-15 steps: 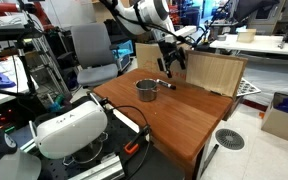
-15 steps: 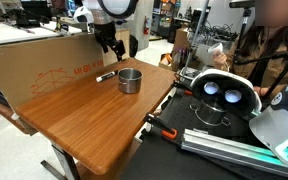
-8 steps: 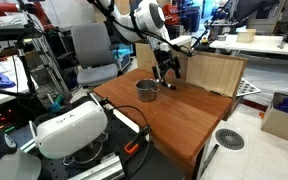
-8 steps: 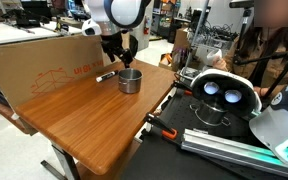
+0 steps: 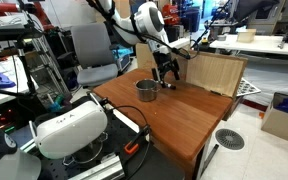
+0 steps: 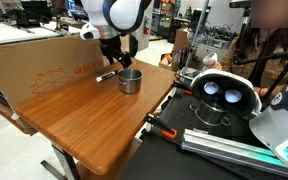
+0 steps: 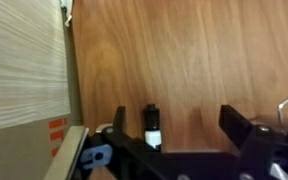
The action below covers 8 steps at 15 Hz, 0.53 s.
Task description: Pick up the black marker and place it inside the silver pot
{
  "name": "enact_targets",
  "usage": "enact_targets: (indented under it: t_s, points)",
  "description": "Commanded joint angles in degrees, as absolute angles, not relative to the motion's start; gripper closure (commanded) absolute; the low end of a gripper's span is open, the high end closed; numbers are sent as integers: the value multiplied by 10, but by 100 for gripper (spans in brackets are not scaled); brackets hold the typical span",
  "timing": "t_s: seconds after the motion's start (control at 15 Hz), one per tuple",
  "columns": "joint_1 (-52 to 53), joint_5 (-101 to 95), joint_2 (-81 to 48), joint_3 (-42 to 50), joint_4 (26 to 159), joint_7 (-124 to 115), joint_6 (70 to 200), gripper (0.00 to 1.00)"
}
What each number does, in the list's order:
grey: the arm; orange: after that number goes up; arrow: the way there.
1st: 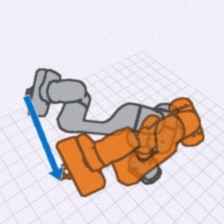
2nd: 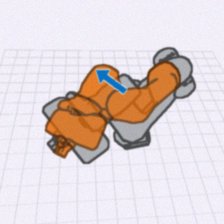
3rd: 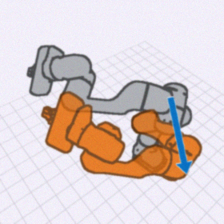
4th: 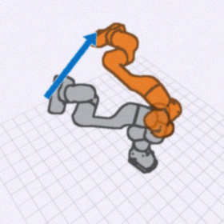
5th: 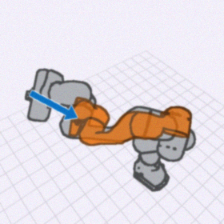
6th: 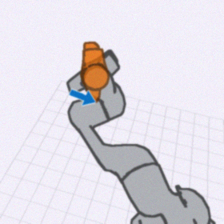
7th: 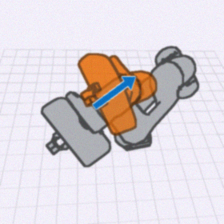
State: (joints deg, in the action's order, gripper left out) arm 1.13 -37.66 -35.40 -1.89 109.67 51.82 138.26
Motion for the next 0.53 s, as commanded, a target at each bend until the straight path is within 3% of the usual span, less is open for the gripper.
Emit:
enact_targets:
  t_s: [0.0, 0.47]
  points:
    - [18, -379, -372, -15, 1069, 514, 1369, 0]
    - [23, -379, -413, -11, 1020, 512, 1347, 0]
